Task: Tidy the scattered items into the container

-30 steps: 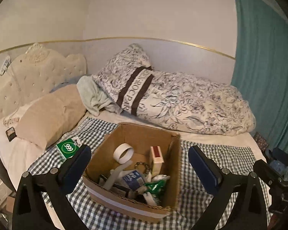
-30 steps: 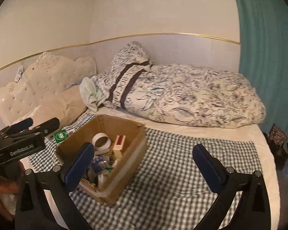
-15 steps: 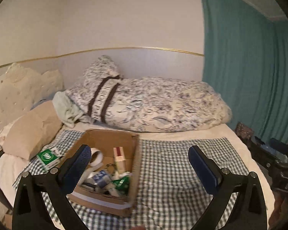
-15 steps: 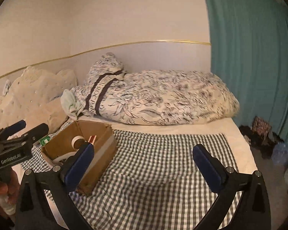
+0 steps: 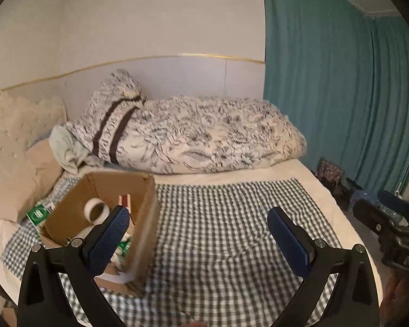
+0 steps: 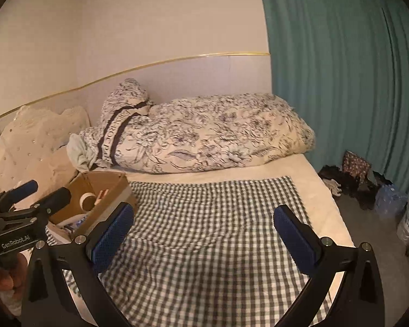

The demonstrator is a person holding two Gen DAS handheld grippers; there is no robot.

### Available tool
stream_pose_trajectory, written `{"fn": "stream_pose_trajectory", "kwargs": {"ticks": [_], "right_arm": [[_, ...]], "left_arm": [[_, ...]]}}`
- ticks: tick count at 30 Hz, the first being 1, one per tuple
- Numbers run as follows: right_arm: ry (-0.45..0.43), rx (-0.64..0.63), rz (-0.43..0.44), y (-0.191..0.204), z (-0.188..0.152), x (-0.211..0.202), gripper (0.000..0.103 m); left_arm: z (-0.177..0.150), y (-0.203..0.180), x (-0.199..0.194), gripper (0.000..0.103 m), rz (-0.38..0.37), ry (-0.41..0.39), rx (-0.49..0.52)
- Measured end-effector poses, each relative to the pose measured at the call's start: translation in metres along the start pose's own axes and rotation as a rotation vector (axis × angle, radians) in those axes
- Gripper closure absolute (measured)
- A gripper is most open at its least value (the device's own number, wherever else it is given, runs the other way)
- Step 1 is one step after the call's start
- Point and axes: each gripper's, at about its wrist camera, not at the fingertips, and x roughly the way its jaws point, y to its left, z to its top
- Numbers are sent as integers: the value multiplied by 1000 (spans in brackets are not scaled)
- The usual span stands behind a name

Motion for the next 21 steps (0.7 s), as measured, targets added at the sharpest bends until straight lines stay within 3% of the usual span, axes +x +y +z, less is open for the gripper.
{"fn": "stream_pose_trajectory", "kwargs": {"ticks": [21], "right_arm": [[73, -48, -20, -4, -17, 38, 0]], "left_arm": [[-22, -5, 35, 0, 13, 62, -7]]}}
